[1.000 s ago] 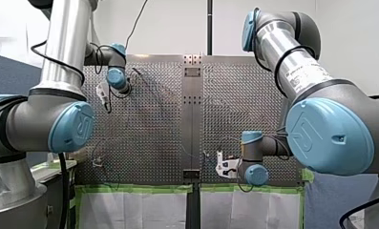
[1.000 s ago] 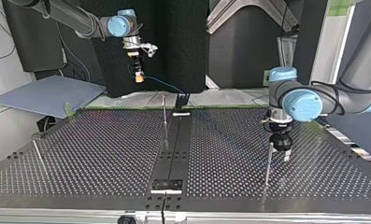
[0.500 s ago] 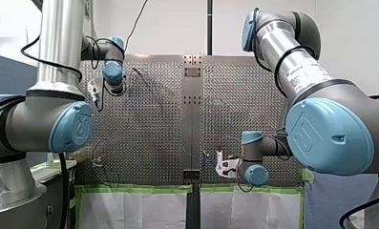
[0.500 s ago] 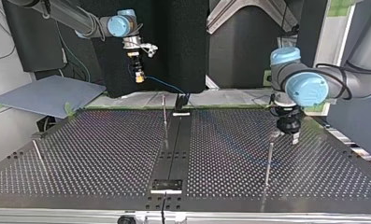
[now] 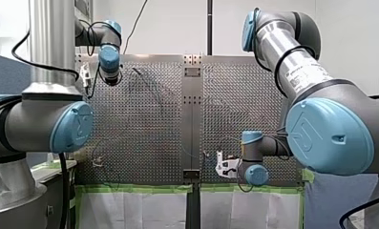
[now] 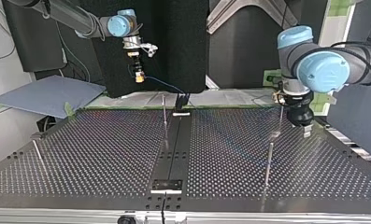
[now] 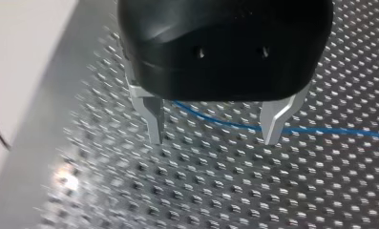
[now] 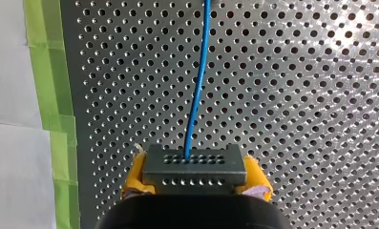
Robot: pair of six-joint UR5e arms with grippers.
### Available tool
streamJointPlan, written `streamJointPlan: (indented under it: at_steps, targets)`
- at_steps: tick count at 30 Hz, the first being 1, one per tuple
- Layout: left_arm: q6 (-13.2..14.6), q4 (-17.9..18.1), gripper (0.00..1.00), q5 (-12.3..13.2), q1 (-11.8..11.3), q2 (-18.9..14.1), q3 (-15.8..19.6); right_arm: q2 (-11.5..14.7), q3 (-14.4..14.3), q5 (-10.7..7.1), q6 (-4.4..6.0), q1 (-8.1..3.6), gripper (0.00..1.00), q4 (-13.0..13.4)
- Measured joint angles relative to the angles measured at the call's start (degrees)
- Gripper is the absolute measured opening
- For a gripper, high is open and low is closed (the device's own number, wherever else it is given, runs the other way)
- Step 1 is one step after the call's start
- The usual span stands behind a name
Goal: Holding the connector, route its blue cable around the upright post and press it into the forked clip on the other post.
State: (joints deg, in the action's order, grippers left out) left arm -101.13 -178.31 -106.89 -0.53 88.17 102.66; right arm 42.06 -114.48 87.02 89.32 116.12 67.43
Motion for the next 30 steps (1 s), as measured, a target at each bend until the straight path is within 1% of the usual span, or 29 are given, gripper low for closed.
streamJointPlan:
  at_steps: [2, 6, 13, 21, 27, 30]
  targets:
    - [1.09, -1.1, 1.0, 0.09, 0.01, -1.13, -0.97, 0.0, 0.0, -0.01, 0.0, -0.01, 0.0, 0.0]
    - [2.32, -2.85, 1.0, 0.8, 0.01, -2.89, -2.5, 0.0, 0.0, 0.0, 0.0, 0.0, 0.0, 0.01]
    - [4.59, -6.09, 1.0, 3.4, -0.03, -6.13, -5.69, 0.0, 0.04, 0.0, 0.0, 0.01, 0.0, 0.1]
    - [4.3, -10.03, 1.0, 7.05, 0.05, -10.06, -9.61, 0.0, 0.04, 0.0, -0.07, 0.0, 0.0, 0.25]
    - [5.19, -12.87, 1.0, 9.87, 0.31, -12.87, -12.44, 0.0, 0.02, 0.0, -0.09, 0.01, 0.0, 0.28]
    - [5.71, -14.31, 1.0, 11.3, 0.51, -13.34, -13.8, 0.0, 0.03, -0.03, -0.09, 0.02, 0.0, 0.31]
